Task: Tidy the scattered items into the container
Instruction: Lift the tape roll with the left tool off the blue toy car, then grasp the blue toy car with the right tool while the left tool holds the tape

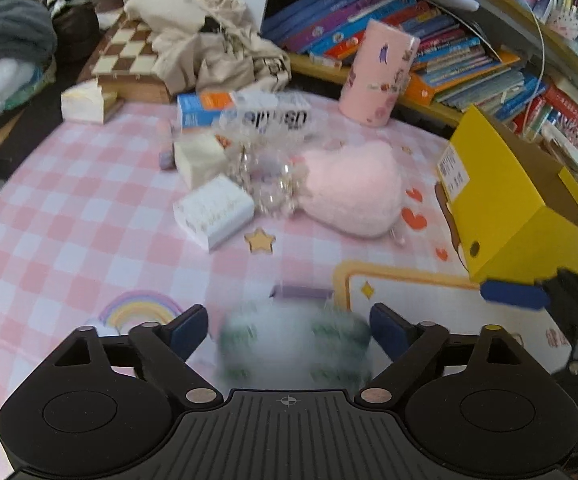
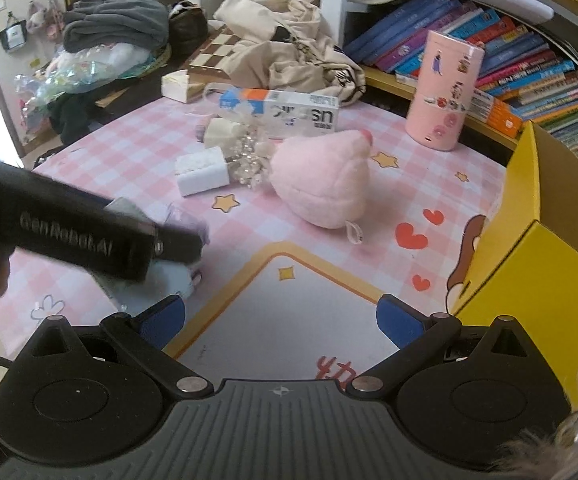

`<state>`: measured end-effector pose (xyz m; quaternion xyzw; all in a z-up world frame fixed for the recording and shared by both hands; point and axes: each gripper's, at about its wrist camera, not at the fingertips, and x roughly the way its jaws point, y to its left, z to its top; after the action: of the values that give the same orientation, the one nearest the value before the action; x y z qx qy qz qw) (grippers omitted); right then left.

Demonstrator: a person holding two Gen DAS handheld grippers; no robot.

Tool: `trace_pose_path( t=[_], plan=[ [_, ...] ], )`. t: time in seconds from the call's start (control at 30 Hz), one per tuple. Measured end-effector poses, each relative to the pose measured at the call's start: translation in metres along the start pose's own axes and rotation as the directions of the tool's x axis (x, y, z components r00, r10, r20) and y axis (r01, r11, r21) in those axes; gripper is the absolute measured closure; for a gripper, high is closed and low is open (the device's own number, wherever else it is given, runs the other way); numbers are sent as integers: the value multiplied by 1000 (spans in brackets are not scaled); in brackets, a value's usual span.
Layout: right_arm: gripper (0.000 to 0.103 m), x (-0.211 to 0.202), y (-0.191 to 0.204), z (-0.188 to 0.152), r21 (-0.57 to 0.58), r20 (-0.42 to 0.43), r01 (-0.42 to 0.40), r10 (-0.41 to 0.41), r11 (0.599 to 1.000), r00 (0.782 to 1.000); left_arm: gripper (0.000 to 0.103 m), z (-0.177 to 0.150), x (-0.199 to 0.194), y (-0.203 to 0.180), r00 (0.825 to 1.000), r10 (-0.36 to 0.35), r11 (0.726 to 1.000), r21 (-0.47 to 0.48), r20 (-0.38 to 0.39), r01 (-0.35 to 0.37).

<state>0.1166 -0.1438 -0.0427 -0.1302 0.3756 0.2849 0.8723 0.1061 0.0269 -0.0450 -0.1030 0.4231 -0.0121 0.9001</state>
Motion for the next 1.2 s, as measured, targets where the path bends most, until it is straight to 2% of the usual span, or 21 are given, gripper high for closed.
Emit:
trace_pose_path(
  t=[0.23,0.47,0.6,0.87,1.13,1.2],
  plan=[
    [0,4,-4,2,4,-1,-4,4,1000,1000,12,7,0,1,1000,2,1000,12,18,-2],
    [0,4,-6,7,10,8,-21,21,1000,1000,12,-7,-12,11,998,-55,998,-9,-10,55],
    [0,6,-4,10,6,2,-22,22,1000,1000,18,-15,-22,17,996,-87,996,-14,-14,86],
    [0,7,6,16,-7,17,-44,44,999,999,19,-33,-43,38,996,-87,994,-59,4,87],
    [2,14,32,23,-56,-8,-181,181,982,984,19,-44,-57,63,999,-31,988,-150,25,34],
    [6,18,39,24,-66,-22,-211,210,975,977,19,-46,-59,70,999,-16,985,-170,38,23]
  ],
)
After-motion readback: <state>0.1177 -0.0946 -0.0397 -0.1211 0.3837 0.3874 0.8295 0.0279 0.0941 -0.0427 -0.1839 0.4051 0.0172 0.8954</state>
